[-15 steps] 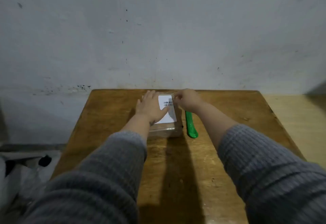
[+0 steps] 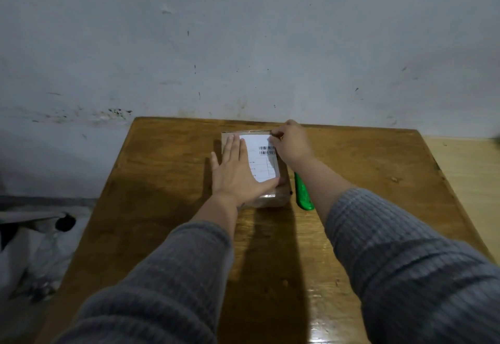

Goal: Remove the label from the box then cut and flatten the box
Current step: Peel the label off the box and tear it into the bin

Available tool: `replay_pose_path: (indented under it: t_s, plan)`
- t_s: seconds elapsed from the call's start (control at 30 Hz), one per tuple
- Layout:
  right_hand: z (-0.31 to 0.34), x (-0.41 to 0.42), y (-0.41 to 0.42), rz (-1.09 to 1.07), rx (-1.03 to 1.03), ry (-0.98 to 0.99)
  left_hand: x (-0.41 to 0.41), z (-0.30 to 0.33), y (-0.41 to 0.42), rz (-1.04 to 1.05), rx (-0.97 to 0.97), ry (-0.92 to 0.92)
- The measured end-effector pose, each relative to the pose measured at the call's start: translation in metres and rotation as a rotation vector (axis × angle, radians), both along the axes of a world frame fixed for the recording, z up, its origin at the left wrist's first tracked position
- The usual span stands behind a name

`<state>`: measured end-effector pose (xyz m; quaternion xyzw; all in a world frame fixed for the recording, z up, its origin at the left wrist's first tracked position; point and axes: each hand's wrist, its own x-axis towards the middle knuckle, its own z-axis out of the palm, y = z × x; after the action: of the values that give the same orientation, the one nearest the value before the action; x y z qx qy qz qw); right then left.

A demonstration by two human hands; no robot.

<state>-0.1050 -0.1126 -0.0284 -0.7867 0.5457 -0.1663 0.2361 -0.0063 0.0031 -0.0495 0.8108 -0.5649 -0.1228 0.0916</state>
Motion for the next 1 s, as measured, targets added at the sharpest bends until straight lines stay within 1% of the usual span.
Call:
replay_pose_path:
  t_s: [0.37,0.43,0.57,0.63,0.7,0.83,0.93,1.0]
  plan:
    - [-0.003,0.012,-0.006,-0.103,0.000,-0.007,0.003,-0.006,-0.001,-0.013,-0.016,-0.013]
    - [-0.001,0.015,-0.006,-0.084,0.002,0.047,0.002,-0.007,-0.001,-0.009,-0.019,-0.008]
    - [0.002,0.017,-0.001,-0.003,-0.110,0.289,0.003,-0.007,-0.002,-0.008,-0.020,-0.003]
    - [0.006,0.016,0.003,0.036,-0.134,0.312,0.003,-0.007,-0.002,-0.007,-0.021,0.004]
    - [0.011,0.015,0.007,0.037,-0.081,0.260,0.004,-0.006,-0.002,-0.004,-0.024,0.014]
    - [0.027,0.015,0.011,-0.026,0.140,-0.006,0.003,-0.004,0.000,-0.005,-0.023,0.021]
    - [0.034,0.015,0.013,-0.014,0.189,-0.087,0.003,-0.004,0.001,0.002,-0.043,0.049]
    - [0.031,0.014,0.013,-0.053,0.213,-0.177,0.003,-0.005,0.002,0.004,-0.064,0.066]
